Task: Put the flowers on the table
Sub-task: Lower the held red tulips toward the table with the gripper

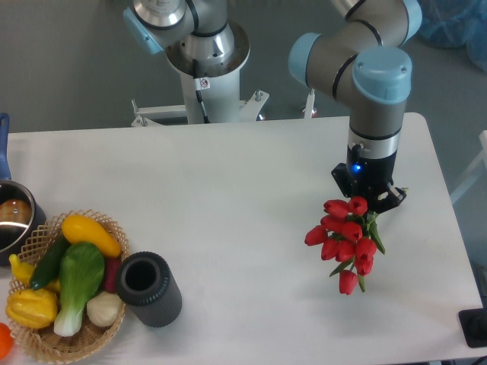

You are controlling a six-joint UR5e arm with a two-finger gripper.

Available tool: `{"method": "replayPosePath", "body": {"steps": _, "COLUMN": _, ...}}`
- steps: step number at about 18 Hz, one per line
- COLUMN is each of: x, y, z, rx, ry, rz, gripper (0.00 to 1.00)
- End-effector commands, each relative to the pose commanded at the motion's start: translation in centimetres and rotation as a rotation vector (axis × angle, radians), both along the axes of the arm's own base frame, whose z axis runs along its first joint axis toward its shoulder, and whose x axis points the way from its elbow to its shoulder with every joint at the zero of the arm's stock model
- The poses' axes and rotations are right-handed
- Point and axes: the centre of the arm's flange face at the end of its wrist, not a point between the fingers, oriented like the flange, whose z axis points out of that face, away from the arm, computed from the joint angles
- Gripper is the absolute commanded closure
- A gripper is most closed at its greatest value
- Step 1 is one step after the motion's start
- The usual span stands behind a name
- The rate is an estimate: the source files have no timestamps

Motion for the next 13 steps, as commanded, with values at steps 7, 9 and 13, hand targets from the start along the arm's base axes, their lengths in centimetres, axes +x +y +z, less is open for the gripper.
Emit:
{"method": "replayPosePath", "body": {"steps": 7, "x": 0.2, "y": 1.0, "z": -1.0, "rx": -0.004, "ry": -0.014, "rz": -0.007, "gripper": 1.00}}
{"method": "replayPosePath", "body": {"steps": 9, "x": 0.1, "y": 1.8, "z": -2.2, "rx": -0.010, "ry": -0.029, "rz": -0.016, "gripper": 1.00}}
{"method": "replayPosePath", "body": {"steps": 13, "x": 1.6, "y": 5.1, "z": -3.9, "rx": -0.034, "ry": -0.037, "rz": -0.054, "gripper": 0.99}}
